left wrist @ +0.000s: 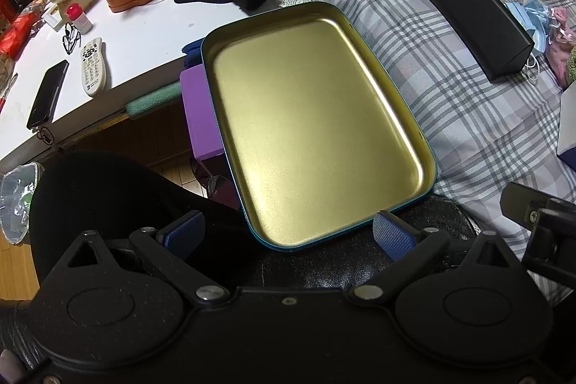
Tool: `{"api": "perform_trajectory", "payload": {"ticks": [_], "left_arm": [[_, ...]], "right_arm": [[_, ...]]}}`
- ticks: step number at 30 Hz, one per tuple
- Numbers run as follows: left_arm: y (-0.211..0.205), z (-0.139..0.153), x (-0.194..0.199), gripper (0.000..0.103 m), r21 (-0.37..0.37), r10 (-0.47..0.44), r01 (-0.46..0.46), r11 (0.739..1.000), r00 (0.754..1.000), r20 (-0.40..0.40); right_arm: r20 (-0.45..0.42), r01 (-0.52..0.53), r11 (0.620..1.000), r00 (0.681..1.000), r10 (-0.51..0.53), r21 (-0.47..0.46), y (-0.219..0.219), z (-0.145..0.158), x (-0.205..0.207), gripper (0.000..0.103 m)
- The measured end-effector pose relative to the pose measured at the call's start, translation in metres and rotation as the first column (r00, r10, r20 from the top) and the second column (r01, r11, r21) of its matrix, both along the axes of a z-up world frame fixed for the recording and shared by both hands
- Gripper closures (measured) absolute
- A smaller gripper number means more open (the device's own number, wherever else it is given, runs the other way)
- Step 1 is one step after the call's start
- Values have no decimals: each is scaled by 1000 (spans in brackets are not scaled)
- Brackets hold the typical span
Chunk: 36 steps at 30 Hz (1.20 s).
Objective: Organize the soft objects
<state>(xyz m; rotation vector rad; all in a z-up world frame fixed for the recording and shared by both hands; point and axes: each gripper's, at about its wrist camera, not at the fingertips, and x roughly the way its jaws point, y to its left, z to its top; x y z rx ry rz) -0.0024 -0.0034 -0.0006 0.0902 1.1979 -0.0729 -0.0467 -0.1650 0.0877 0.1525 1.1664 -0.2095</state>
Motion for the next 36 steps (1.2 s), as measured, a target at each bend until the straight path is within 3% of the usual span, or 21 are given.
{"api": "perform_trajectory", "payload": {"ticks": [36], "left_arm": [[2,-2,1,6,27,22,-22,999,1000,-2]], "right_arm": [[-42,31,999,999,-30,10,-8,-7,-1,0]]}}
